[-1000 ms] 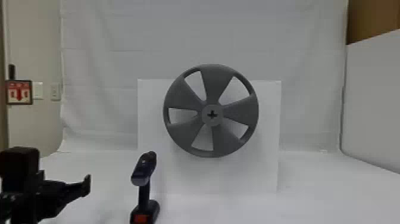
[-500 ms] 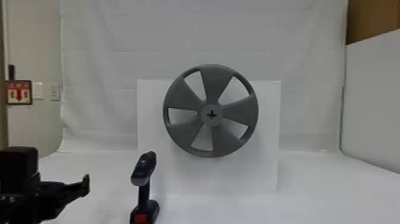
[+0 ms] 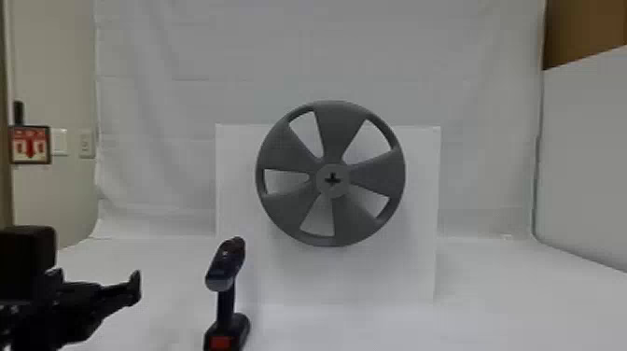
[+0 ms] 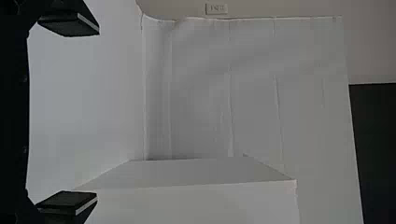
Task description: Grasp the drill and bring into the middle of wheel
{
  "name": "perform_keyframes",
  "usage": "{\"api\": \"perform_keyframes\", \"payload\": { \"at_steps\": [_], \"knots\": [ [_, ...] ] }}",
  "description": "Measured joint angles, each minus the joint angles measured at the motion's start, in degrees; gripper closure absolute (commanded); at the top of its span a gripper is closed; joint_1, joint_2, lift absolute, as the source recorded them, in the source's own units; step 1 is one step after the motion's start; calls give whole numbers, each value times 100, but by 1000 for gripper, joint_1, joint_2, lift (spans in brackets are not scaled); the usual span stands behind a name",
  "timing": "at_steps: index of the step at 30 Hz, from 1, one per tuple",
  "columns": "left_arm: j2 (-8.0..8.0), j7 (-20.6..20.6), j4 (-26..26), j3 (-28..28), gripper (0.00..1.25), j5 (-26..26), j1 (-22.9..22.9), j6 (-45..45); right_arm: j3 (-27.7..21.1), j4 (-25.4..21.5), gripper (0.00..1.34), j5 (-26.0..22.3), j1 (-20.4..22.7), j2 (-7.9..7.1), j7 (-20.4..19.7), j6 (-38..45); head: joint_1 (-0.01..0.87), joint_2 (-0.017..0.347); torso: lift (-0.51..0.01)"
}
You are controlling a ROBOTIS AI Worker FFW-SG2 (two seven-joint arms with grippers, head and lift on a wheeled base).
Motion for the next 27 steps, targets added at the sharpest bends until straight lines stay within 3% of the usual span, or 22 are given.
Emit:
{"api": "perform_keyframes", "payload": {
  "at_steps": [27],
  "knots": [
    [0, 0, -133, -21, 50, 42, 16, 312, 75, -1, 298, 0, -8, -64, 0, 9, 54, 31, -403]
  ]
}}
